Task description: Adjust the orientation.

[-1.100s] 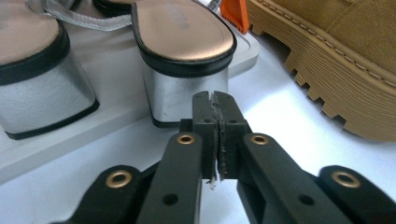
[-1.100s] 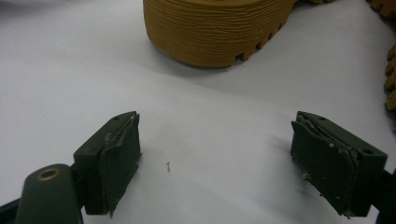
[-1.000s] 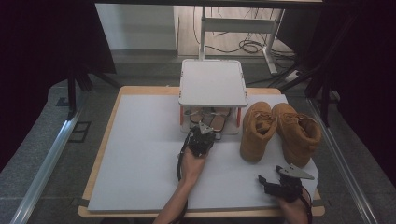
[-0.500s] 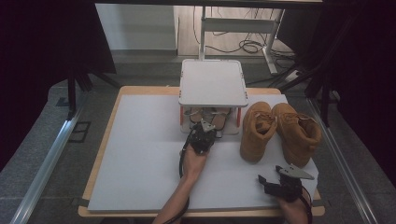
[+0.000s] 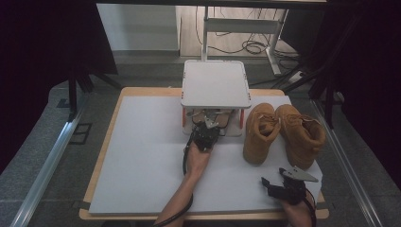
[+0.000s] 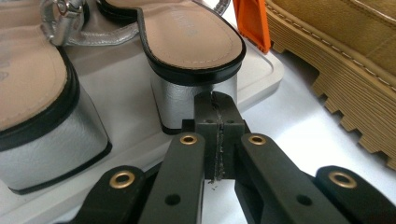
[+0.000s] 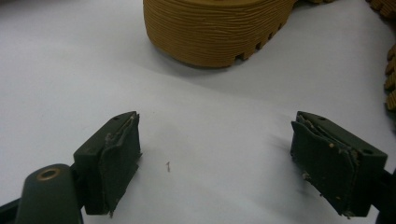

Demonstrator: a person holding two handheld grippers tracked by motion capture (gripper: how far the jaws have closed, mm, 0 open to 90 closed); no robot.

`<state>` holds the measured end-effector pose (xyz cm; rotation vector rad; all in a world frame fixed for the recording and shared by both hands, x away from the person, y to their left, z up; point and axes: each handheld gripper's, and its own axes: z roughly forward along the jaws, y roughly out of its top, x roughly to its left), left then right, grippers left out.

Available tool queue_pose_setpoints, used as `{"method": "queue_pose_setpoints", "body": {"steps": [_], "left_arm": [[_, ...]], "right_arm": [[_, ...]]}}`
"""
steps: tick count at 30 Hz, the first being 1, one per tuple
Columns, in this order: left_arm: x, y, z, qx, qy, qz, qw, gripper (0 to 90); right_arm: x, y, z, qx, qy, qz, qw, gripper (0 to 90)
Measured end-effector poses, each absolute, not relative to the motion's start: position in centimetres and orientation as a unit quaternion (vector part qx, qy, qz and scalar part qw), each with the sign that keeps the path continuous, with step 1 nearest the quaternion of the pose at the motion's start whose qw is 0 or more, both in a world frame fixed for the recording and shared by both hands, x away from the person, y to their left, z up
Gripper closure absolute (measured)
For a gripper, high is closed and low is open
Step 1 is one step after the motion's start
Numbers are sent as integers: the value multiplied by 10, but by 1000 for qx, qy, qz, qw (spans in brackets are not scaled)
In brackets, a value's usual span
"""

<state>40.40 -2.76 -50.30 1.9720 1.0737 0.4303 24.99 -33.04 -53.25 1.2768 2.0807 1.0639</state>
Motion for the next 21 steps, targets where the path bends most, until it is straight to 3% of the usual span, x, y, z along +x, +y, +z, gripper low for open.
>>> {"method": "queue_pose_setpoints", "body": {"steps": [21], "left_arm": [[420, -38, -502, 791, 426, 185, 399, 900]], "right_arm": [[250, -330, -533, 466, 759, 388, 237, 159]]}}
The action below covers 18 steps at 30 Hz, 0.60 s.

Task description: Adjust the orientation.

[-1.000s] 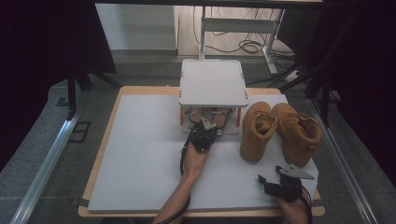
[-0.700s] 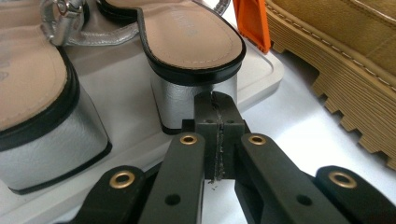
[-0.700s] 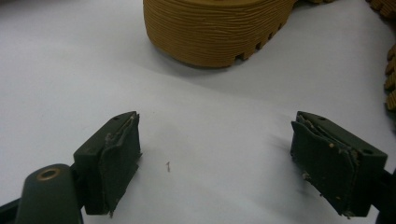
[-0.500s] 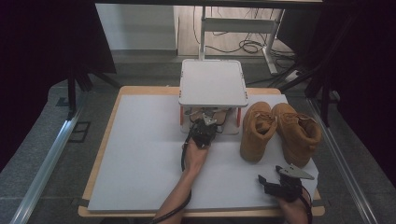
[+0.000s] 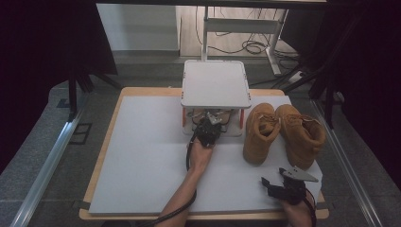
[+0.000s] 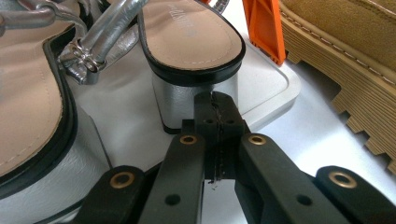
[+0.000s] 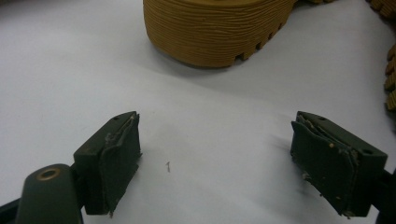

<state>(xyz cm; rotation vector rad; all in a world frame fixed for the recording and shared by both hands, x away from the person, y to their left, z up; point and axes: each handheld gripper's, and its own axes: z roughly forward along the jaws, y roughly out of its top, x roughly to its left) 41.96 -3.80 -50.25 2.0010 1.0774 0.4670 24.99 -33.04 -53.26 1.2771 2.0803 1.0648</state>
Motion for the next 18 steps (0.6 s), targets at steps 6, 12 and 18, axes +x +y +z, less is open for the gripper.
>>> {"method": "queue_pose_setpoints", "body": {"steps": [6, 12, 18], "left_arm": [[420, -39, -503, 791, 425, 185, 399, 899], [419, -41, -502, 794, 423, 185, 397, 852], [417, -42, -499, 794, 421, 176, 401, 762]], "right_arm": [[250, -330, -533, 466, 759, 388, 237, 159], [250, -330, -533, 466, 759, 388, 237, 159], [250, -330, -533, 466, 759, 388, 237, 159]]}}
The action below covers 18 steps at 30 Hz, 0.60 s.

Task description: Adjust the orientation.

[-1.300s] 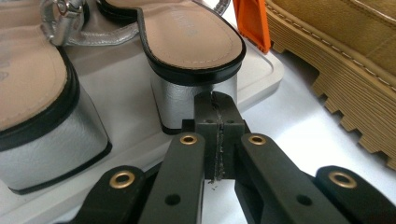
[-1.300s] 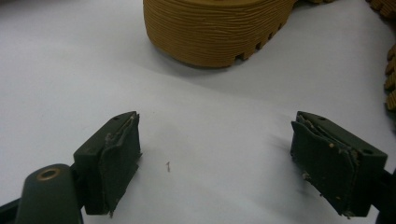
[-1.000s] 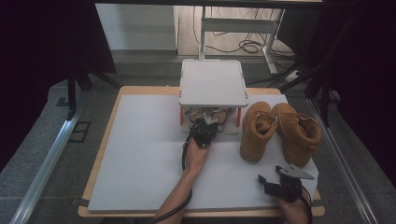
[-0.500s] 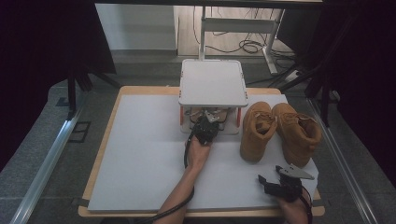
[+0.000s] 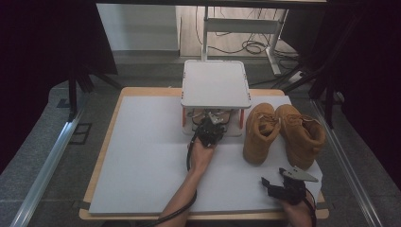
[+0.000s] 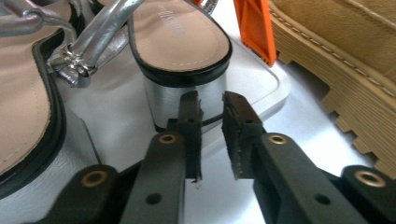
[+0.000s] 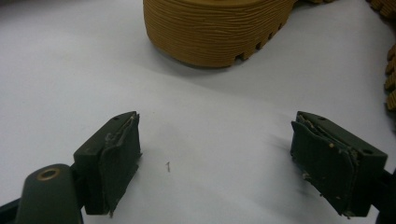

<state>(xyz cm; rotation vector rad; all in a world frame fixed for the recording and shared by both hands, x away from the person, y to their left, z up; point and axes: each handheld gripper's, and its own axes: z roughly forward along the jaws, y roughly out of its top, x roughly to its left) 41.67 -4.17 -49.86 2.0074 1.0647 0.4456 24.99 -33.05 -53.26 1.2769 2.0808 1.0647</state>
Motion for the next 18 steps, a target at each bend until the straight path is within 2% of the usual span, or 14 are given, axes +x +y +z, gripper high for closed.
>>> {"method": "queue_pose_setpoints", "body": {"steps": [5, 11, 18], "left_arm": [[413, -42, -496, 795, 418, 175, 403, 675], [409, -42, -494, 802, 413, 164, 399, 522], [402, -39, -490, 806, 405, 147, 405, 411]], "right_arm": [[250, -330, -533, 466, 759, 388, 237, 159], [250, -330, -533, 466, 759, 388, 237, 159], [250, -330, -533, 466, 759, 388, 237, 159]]}}
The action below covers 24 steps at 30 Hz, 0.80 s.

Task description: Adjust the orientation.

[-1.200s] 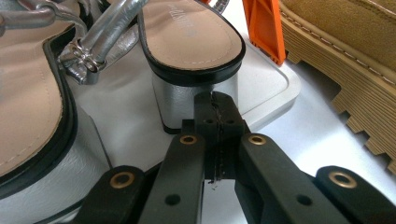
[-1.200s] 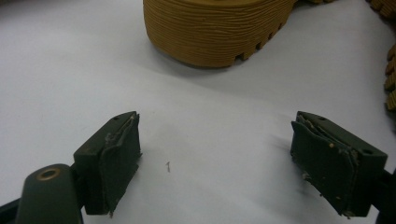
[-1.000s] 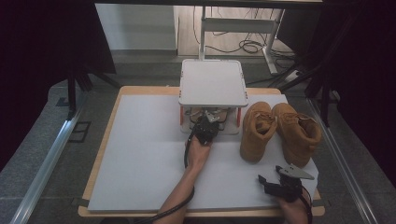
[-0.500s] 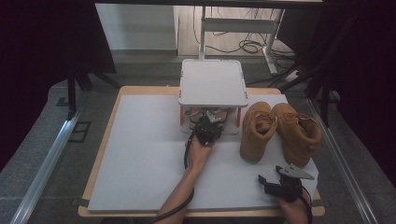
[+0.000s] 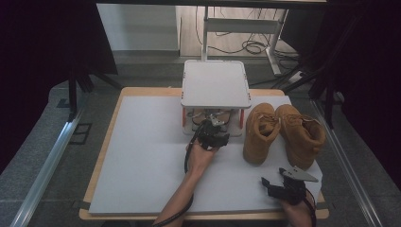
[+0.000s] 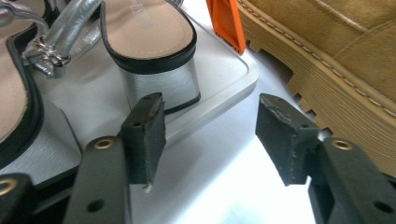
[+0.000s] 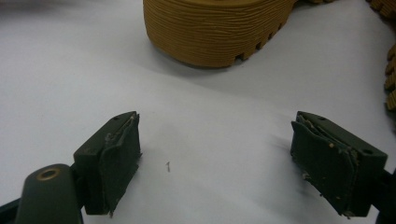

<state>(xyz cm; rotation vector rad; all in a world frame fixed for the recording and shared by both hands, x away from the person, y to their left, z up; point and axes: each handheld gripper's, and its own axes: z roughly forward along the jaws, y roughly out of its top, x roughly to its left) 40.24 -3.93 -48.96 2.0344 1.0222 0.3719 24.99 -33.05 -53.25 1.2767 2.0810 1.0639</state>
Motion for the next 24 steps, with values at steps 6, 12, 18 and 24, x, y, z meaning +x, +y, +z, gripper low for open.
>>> {"method": "queue_pose_setpoints", "body": {"steps": [6, 12, 18, 24], "left_arm": [[396, -33, -483, 809, 397, 141, 410, 340], [388, -27, -478, 815, 389, 139, 406, 279], [377, -19, -474, 823, 378, 137, 401, 221], [366, -7, -473, 825, 370, 138, 403, 177]], "right_arm": [[250, -330, -533, 466, 759, 388, 237, 159], [250, -330, -533, 466, 759, 388, 237, 159], [250, -330, -533, 466, 759, 388, 237, 159], [250, -330, -533, 466, 759, 388, 237, 159]]}}
